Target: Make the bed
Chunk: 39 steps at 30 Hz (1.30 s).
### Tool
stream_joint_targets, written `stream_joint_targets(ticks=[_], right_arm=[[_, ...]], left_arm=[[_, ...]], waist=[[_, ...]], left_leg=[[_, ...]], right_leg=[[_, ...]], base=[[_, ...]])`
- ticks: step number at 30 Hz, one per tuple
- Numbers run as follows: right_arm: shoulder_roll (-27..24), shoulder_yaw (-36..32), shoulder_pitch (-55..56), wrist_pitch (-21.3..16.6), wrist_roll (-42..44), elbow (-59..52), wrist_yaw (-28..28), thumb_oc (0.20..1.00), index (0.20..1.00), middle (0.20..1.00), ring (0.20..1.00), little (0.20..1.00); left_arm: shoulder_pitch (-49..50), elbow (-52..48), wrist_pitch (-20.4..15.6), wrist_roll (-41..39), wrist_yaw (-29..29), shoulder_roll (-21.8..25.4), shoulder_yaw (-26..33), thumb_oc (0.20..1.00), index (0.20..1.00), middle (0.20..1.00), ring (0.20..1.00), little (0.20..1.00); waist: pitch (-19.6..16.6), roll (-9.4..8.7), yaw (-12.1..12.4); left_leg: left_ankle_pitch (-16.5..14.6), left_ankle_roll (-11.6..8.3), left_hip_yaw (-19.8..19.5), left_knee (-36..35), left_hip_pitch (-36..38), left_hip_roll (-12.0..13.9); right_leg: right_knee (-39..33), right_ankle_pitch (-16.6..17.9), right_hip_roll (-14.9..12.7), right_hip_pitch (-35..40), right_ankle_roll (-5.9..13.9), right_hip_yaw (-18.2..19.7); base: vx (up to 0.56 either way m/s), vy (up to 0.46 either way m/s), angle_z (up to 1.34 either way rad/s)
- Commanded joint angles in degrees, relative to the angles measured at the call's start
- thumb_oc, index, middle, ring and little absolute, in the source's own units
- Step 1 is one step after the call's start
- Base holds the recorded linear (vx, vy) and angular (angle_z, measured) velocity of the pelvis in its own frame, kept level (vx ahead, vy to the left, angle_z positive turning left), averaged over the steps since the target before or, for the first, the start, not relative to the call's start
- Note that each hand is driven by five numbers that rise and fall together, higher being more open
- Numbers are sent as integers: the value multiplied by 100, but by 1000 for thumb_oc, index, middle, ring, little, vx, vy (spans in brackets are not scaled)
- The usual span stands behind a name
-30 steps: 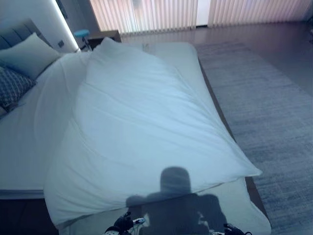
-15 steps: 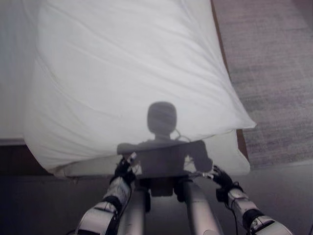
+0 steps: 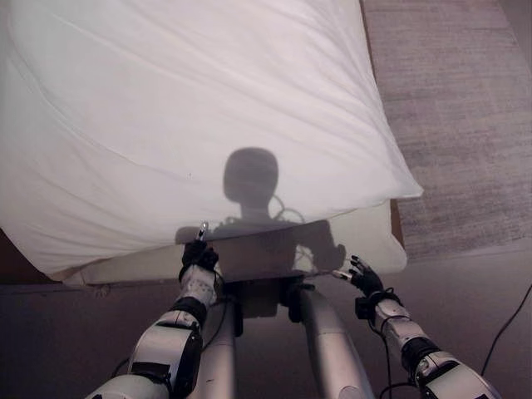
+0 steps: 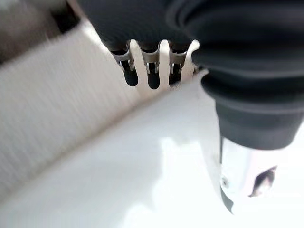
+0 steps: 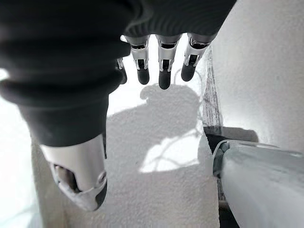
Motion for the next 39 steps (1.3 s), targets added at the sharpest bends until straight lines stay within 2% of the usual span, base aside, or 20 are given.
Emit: stream_joint_targets(ticks=[1, 6, 7, 8, 10, 11, 12, 20, 23, 25, 26, 27, 28, 30, 34, 38, 39], right_arm=[[-170, 212, 209, -200, 219, -302, -27, 1000, 1000, 1000, 1000, 1000], [-187, 274, 184, -205, 212, -346, 10, 1000, 1000, 1000, 1000, 1000], [-195, 284, 194, -213, 195, -368, 25, 1000, 1000, 1000, 1000, 1000], [-200, 283, 204, -214, 197, -365, 28, 1000, 1000, 1000, 1000, 1000], [-201, 288, 212, -213, 199, -365, 36, 1000, 1000, 1000, 1000, 1000], [-201, 288, 212, -213, 199, -365, 36, 1000, 1000, 1000, 1000, 1000], [-202, 301, 247, -225, 179, -384, 23, 1000, 1000, 1000, 1000, 1000], [-89, 381, 444, -249, 445, -624, 129, 1000, 1000, 1000, 1000, 1000], [76, 334, 499, -251, 1329, -822, 447, 1000, 1000, 1000, 1000, 1000], [126, 333, 517, -248, 1500, -903, 506, 1000, 1000, 1000, 1000, 1000], [193, 452, 530, -194, 1842, -1091, 660, 1000, 1000, 1000, 1000, 1000], [193, 452, 532, -194, 1842, -1091, 660, 1000, 1000, 1000, 1000, 1000], [280, 613, 534, -70, 2276, -1186, 843, 1000, 1000, 1000, 1000, 1000], [390, 731, 414, 23, 2754, -1166, 976, 1000, 1000, 1000, 1000, 1000], [633, 963, 114, 218, 3486, -1106, 1224, 1000, 1000, 1000, 1000, 1000], [910, 1114, -152, 406, 4415, -1127, 1449, 1000, 1000, 1000, 1000, 1000], [910, 1112, -154, 406, 4415, -1126, 1450, 1000, 1000, 1000, 1000, 1000]], left_arm=[[-271, 18, -222, -36, -8, 10, 70, 1000, 1000, 1000, 1000, 1000], [-574, 111, -242, -86, 50, 161, 125, 1000, 1000, 1000, 1000, 1000], [-652, 124, -246, -102, 37, 201, 165, 862, 862, 862, 862, 862], [-687, 103, -270, -106, 38, 206, 166, 671, 671, 671, 671, 671], [-715, 68, -299, -131, 40, 184, 168, 442, 442, 442, 442, 442], [-714, 67, -299, -131, 40, 183, 168, 442, 442, 442, 442, 442], [-776, -51, -408, -192, 79, 138, 178, 200, 200, 200, 200, 200], [-743, -832, -698, -467, 73, -256, 7, 200, 200, 200, 200, 200], [-462, -1323, -757, -547, -18, -470, -254, 200, 200, 200, 200, 200], [-331, -1591, -791, -599, -48, -543, -349, 200, 200, 200, 200, 200], [-100, -2102, -804, -771, -190, -672, -579, 200, 200, 200, 200, 200], [-96, -2106, -804, -769, -187, -673, -581, 200, 200, 200, 200, 200], [227, -2708, -807, -937, -345, -743, -850, 200, 200, 200, 200, 200], [414, -3073, -775, -1136, -462, -825, -1089, 200, 200, 200, 200, 200], [748, -3753, -681, -1400, -713, -870, -1502, 200, 200, 200, 200, 200], [1015, -4733, -635, -1593, -946, -829, -2019, 200, 200, 200, 200, 200], [1015, -4736, -635, -1592, -944, -828, -2020, 200, 200, 200, 200, 200]], waist=[[-257, 67, -128], [-279, 22, -195], [-286, 9, -217], [-292, 6, -227], [-302, 5, -231], [-303, 6, -231], [-311, 6, -244], [-318, 37, -216], [-229, 67, -138], [-213, 78, -112], [-128, 108, -28], [-133, 108, -30], [-13, 157, 90], [86, 194, 178], [251, 263, 347], [416, 416, 508], [399, 415, 501]], left_leg=[[54, -130, 113, 125, -247, -142], [37, -185, 191, 157, -245, -64], [26, -206, 211, 180, -256, -39], [21, -223, 224, 201, -263, -24], [12, -230, 224, 215, -264, -16], [12, -230, 224, 216, -265, -16], [20, -254, 237, 232, -272, 0], [98, -279, 192, 64, -176, -9], [101, -284, 170, 22, -99, -20], [154, -276, 158, -25, -96, -44], [182, -264, 141, -92, -28, -72], [188, -263, 140, -100, -28, -74], [225, -256, 114, -171, 53, -127], [260, -246, 79, -240, 129, -157], [307, -224, 28, -337, 251, -221], [311, -185, -17, -386, 382, -278], [336, -184, -22, -403, 364, -284]], right_leg=[[-442, 723, -189, 171, 388, 6], [-460, 724, -161, 153, 372, 16], [-471, 725, -159, 154, 367, 26], [-466, 721, -157, 151, 365, 25], [-470, 718, -154, 151, 364, 20], [-470, 718, -154, 150, 364, 20], [-455, 711, -145, 142, 357, 12], [-625, 736, -118, 245, 326, -52], [-667, 726, -128, 362, 318, -106], [-721, 762, -146, 386, 319, -120], [-774, 781, -157, 471, 320, -153], [-778, 784, -159, 470, 320, -154], [-833, 802, -188, 593, 320, -214], [-867, 807, -212, 681, 322, -262], [-923, 803, -263, 843, 323, -370], [-911, 770, -334, 993, 343, -473], [-923, 787, -339, 976, 344, -478]], base=[[0, 0, 0], [0, 0, 0], [0, 0, 0], [0, 0, 0], [0, 0, 0], [0, 0, 0], [0, 0, 0], [11, -25, 2], [-10, -27, 8], [-22, -21, 7], [-15, -13, 8], [-31, -35, 11], [-17, -27, 12], [-20, -32, 22], [-11, -31, 25], [-2, -13, 16], [-5, -13, 15]])
